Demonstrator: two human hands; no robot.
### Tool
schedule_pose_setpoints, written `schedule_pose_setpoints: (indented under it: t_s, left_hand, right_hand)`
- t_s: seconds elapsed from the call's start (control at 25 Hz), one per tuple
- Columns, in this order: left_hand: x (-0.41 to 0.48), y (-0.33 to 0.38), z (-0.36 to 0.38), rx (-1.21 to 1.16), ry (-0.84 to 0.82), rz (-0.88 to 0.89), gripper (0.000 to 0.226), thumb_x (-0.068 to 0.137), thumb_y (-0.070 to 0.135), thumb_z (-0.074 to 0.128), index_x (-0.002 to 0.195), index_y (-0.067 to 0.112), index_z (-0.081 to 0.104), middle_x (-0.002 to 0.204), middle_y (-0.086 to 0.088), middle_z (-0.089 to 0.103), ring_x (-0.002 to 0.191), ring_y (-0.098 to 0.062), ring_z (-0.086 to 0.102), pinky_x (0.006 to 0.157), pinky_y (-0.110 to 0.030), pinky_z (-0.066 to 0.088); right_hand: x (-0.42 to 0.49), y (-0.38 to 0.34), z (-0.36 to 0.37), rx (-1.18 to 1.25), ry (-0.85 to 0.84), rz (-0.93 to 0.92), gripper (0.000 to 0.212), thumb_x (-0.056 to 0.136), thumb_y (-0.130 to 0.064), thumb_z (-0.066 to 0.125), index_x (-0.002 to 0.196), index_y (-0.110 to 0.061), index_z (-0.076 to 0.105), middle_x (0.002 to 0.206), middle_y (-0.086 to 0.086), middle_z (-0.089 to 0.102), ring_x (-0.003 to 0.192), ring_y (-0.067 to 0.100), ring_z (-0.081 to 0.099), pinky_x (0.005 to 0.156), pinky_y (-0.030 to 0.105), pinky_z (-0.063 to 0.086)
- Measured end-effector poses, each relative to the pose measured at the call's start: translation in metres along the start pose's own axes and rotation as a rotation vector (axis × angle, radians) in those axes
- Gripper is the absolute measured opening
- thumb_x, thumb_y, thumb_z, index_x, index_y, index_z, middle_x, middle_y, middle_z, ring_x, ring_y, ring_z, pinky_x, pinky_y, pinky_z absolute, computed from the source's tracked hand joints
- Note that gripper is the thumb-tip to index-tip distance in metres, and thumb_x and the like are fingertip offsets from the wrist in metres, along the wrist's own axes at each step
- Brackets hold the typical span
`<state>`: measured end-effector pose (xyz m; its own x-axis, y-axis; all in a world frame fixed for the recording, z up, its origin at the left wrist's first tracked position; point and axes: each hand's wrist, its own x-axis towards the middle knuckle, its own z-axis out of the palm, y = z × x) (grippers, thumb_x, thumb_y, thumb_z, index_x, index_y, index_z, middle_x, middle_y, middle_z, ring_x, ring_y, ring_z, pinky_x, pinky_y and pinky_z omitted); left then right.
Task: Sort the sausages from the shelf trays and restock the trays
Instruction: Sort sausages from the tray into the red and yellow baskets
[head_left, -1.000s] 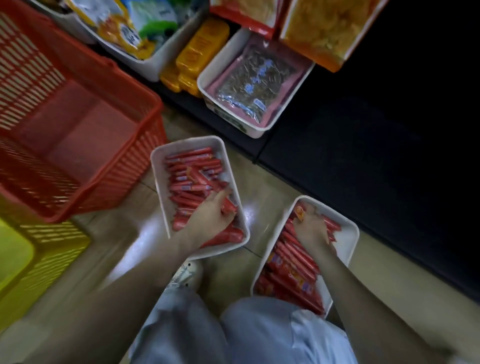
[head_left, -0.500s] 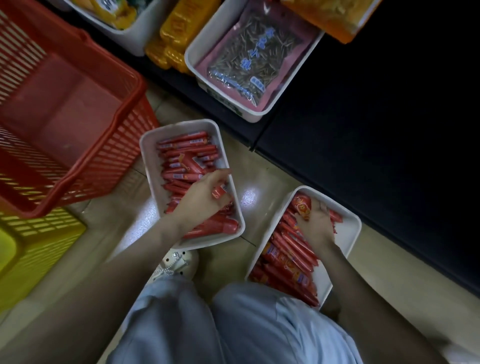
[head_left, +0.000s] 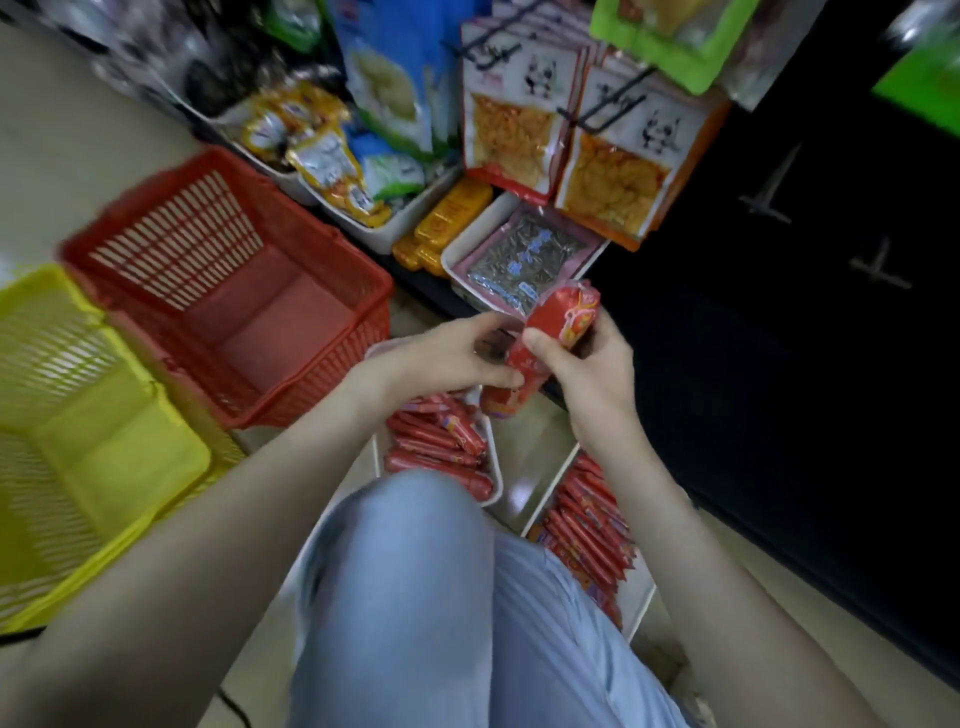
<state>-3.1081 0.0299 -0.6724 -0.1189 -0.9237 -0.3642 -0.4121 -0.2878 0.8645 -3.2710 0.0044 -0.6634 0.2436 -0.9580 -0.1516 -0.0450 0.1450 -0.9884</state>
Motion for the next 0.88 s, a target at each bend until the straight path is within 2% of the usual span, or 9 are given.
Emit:
schedule_pose_setpoints:
  t_s: [0.12, 0.2, 0.28, 0.4, 0.52, 0.6, 0.68, 0.72, 0.88]
  left_hand:
    - [-0.045, 0.022, -0.011, 0.200, 0.197, 0.023, 0.044, 0.076, 0.030, 0.077, 0.115, 0.025, 0.058, 0.105, 0.006, 0.068, 0.096, -0.008, 0.063, 0.078, -0.017, 0.046]
    - [-0.082, 0.029, -0.019, 0.249, 0.352, 0.024, 0.034, 0.075, 0.033, 0.077, 0.104, 0.027, 0.060, 0.091, 0.008, 0.067, 0.085, -0.008, 0.062, 0.066, -0.016, 0.042]
    - [-0.116, 0.028, -0.029, 0.315, 0.474, 0.004, 0.029, 0.074, 0.038, 0.076, 0.093, 0.026, 0.058, 0.074, 0.011, 0.060, 0.075, -0.009, 0.058, 0.057, -0.017, 0.036]
    - [-0.161, 0.010, -0.051, 0.373, 0.598, -0.085, 0.037, 0.073, 0.044, 0.074, 0.098, 0.017, 0.065, 0.077, 0.006, 0.064, 0.077, -0.016, 0.062, 0.063, -0.030, 0.042]
    - [-0.197, -0.027, -0.078, 0.287, 0.668, -0.194, 0.033, 0.071, 0.042, 0.077, 0.092, 0.018, 0.066, 0.073, 0.009, 0.063, 0.071, -0.010, 0.060, 0.062, -0.026, 0.043]
    - [-0.216, -0.069, -0.100, 0.042, 0.668, -0.202, 0.039, 0.070, 0.039, 0.079, 0.099, 0.018, 0.065, 0.081, 0.011, 0.068, 0.077, -0.007, 0.063, 0.072, -0.024, 0.049]
    - [-0.232, -0.114, -0.118, -0.242, 0.722, -0.184, 0.038, 0.076, 0.028, 0.077, 0.109, 0.019, 0.061, 0.104, 0.000, 0.071, 0.099, -0.013, 0.066, 0.091, -0.032, 0.051]
    - [-0.237, -0.131, -0.124, -0.274, 0.775, -0.204, 0.038, 0.081, 0.024, 0.074, 0.116, 0.019, 0.060, 0.110, -0.004, 0.069, 0.104, -0.016, 0.065, 0.095, -0.033, 0.050]
    - [-0.219, -0.194, -0.153, 0.125, 0.872, -0.355, 0.043, 0.090, 0.028, 0.061, 0.132, 0.020, 0.051, 0.127, -0.004, 0.059, 0.116, -0.021, 0.056, 0.096, -0.028, 0.040]
  right_hand:
    - [-0.017, -0.044, 0.029, 0.172, -0.052, -0.074, 0.030, 0.080, -0.005, 0.072, 0.103, -0.022, 0.061, 0.095, -0.004, 0.069, 0.090, 0.008, 0.066, 0.081, 0.026, 0.053]
    - [-0.030, -0.059, 0.050, 0.149, -0.150, -0.082, 0.032, 0.082, -0.007, 0.070, 0.108, -0.021, 0.057, 0.096, -0.004, 0.067, 0.088, 0.005, 0.065, 0.080, 0.027, 0.054]
    - [-0.041, -0.062, 0.073, 0.042, -0.289, -0.061, 0.030, 0.083, -0.010, 0.070, 0.108, -0.021, 0.056, 0.097, -0.003, 0.067, 0.090, 0.009, 0.065, 0.088, 0.035, 0.053]
    - [-0.053, -0.062, 0.114, -0.067, -0.518, 0.003, 0.024, 0.085, -0.014, 0.069, 0.104, -0.022, 0.058, 0.100, -0.001, 0.068, 0.096, 0.014, 0.066, 0.088, 0.037, 0.054]
    - [-0.057, -0.061, 0.168, -0.191, -0.667, 0.020, 0.028, 0.085, -0.019, 0.070, 0.110, -0.015, 0.059, 0.104, 0.006, 0.069, 0.098, 0.020, 0.067, 0.081, 0.036, 0.057]
    - [-0.055, -0.048, 0.215, -0.258, -0.710, 0.009, 0.020, 0.084, -0.022, 0.071, 0.101, -0.019, 0.061, 0.098, 0.005, 0.070, 0.093, 0.021, 0.068, 0.083, 0.040, 0.057]
    - [-0.050, -0.027, 0.263, -0.292, -0.737, 0.005, 0.020, 0.082, -0.026, 0.073, 0.098, -0.024, 0.062, 0.098, 0.002, 0.071, 0.094, 0.020, 0.068, 0.088, 0.045, 0.054]
    - [-0.044, -0.018, 0.281, -0.300, -0.730, -0.003, 0.025, 0.080, -0.027, 0.074, 0.101, -0.023, 0.062, 0.099, 0.001, 0.071, 0.096, 0.019, 0.068, 0.090, 0.046, 0.053]
    - [0.004, 0.017, 0.335, -0.405, -0.679, -0.080, 0.033, 0.081, -0.019, 0.074, 0.109, -0.016, 0.058, 0.101, -0.001, 0.068, 0.099, 0.016, 0.065, 0.092, 0.037, 0.051]
